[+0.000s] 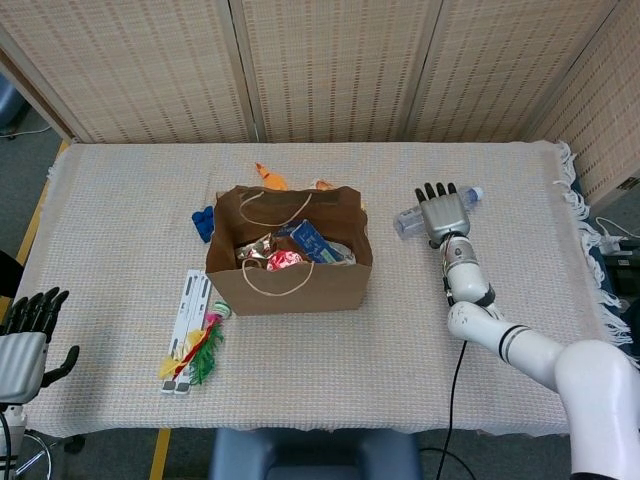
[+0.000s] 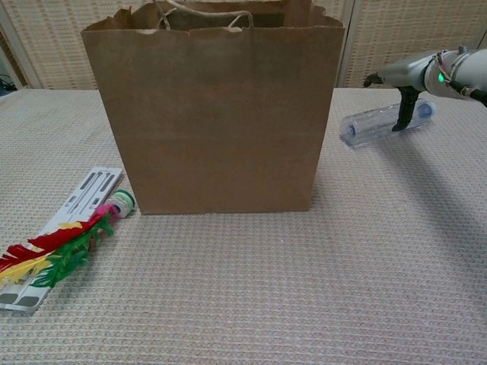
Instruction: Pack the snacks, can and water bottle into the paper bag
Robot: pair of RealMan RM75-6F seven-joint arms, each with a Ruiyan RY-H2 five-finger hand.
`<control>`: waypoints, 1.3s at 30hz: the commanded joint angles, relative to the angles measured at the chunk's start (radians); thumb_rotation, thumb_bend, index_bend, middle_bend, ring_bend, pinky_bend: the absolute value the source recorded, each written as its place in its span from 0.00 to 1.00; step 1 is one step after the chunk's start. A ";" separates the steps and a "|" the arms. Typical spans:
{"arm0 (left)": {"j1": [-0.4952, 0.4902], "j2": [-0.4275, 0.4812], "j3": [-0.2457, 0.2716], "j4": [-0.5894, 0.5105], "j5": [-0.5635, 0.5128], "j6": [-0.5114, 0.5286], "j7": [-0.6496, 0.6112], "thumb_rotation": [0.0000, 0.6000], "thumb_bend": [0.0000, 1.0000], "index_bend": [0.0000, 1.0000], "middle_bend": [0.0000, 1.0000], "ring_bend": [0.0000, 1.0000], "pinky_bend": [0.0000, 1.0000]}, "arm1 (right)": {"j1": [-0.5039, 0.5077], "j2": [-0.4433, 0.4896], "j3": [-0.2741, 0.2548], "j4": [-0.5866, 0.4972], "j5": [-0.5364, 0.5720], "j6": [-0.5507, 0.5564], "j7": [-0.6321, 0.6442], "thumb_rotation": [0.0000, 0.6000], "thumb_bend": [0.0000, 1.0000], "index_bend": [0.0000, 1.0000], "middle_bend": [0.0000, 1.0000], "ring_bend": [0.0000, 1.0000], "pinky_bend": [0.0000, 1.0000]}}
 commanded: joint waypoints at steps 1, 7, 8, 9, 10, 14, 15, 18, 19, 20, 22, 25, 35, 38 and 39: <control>0.000 0.000 0.000 0.000 -0.001 -0.001 -0.002 1.00 0.37 0.02 0.00 0.00 0.00 | 0.046 -0.074 -0.044 0.136 0.098 -0.092 -0.070 1.00 0.13 0.00 0.00 0.00 0.08; -0.001 0.001 -0.002 -0.002 -0.004 -0.002 -0.002 1.00 0.37 0.02 0.00 0.00 0.00 | 0.073 -0.152 -0.071 0.288 0.147 -0.169 -0.102 1.00 0.13 0.00 0.00 0.00 0.08; -0.001 0.001 -0.002 -0.002 -0.004 -0.002 -0.001 1.00 0.37 0.02 0.00 0.00 0.00 | 0.077 -0.164 -0.071 0.312 0.145 -0.178 -0.100 1.00 0.13 0.00 0.00 0.00 0.08; -0.001 0.001 -0.002 -0.002 -0.004 -0.002 -0.001 1.00 0.37 0.02 0.00 0.00 0.00 | 0.080 -0.182 -0.069 0.343 0.141 -0.192 -0.096 1.00 0.13 0.00 0.00 0.00 0.08; -0.001 0.001 -0.002 -0.002 -0.004 -0.002 -0.001 1.00 0.37 0.02 0.00 0.00 0.00 | 0.083 -0.195 -0.066 0.368 0.137 -0.201 -0.091 1.00 0.13 0.00 0.00 0.00 0.08; -0.001 0.001 -0.003 -0.003 -0.006 -0.004 -0.001 1.00 0.37 0.02 0.00 0.00 0.00 | 0.095 -0.253 -0.060 0.473 0.115 -0.243 -0.080 1.00 0.13 0.00 0.00 0.00 0.08; -0.001 0.001 -0.003 -0.003 -0.007 -0.004 -0.001 1.00 0.37 0.02 0.00 0.00 0.00 | 0.098 -0.272 -0.058 0.505 0.108 -0.254 -0.080 1.00 0.13 0.00 0.00 0.00 0.08; -0.002 0.002 -0.003 -0.004 -0.008 -0.005 -0.004 1.00 0.37 0.02 0.00 0.00 0.00 | 0.100 -0.319 -0.056 0.583 0.085 -0.278 -0.086 1.00 0.13 0.00 0.00 0.00 0.09; -0.002 0.002 -0.003 -0.005 -0.008 -0.006 -0.004 1.00 0.37 0.02 0.00 0.00 0.00 | 0.100 -0.333 -0.055 0.605 0.075 -0.281 -0.088 1.00 0.14 0.00 0.00 0.00 0.10; -0.002 0.003 -0.003 -0.005 -0.008 -0.006 -0.006 1.00 0.37 0.03 0.00 0.00 0.00 | 0.098 -0.352 -0.054 0.632 0.060 -0.283 -0.089 1.00 0.15 0.00 0.01 0.00 0.12; -0.001 0.003 -0.002 -0.005 -0.007 -0.006 -0.010 1.00 0.37 0.03 0.00 0.00 0.00 | 0.095 -0.378 -0.047 0.667 0.034 -0.284 -0.087 1.00 0.19 0.08 0.07 0.04 0.18; 0.000 0.005 -0.001 -0.003 -0.003 -0.004 -0.020 1.00 0.37 0.03 0.00 0.00 0.00 | 0.089 -0.412 -0.034 0.710 -0.014 -0.282 -0.072 1.00 0.26 0.25 0.20 0.16 0.30; -0.001 0.010 0.001 0.002 0.003 -0.007 -0.048 1.00 0.37 0.04 0.00 0.00 0.00 | 0.069 -0.399 0.023 0.685 -0.199 -0.239 0.070 1.00 0.36 0.61 0.53 0.55 0.66; -0.001 0.012 0.001 0.003 0.005 -0.008 -0.057 1.00 0.37 0.05 0.00 0.00 0.00 | 0.056 -0.364 0.040 0.631 -0.245 -0.194 0.123 1.00 0.36 0.61 0.54 0.55 0.66; -0.001 0.013 0.002 0.004 0.006 -0.009 -0.058 1.00 0.37 0.05 0.00 0.00 0.00 | 0.049 -0.342 0.049 0.596 -0.264 -0.166 0.146 1.00 0.36 0.61 0.54 0.55 0.66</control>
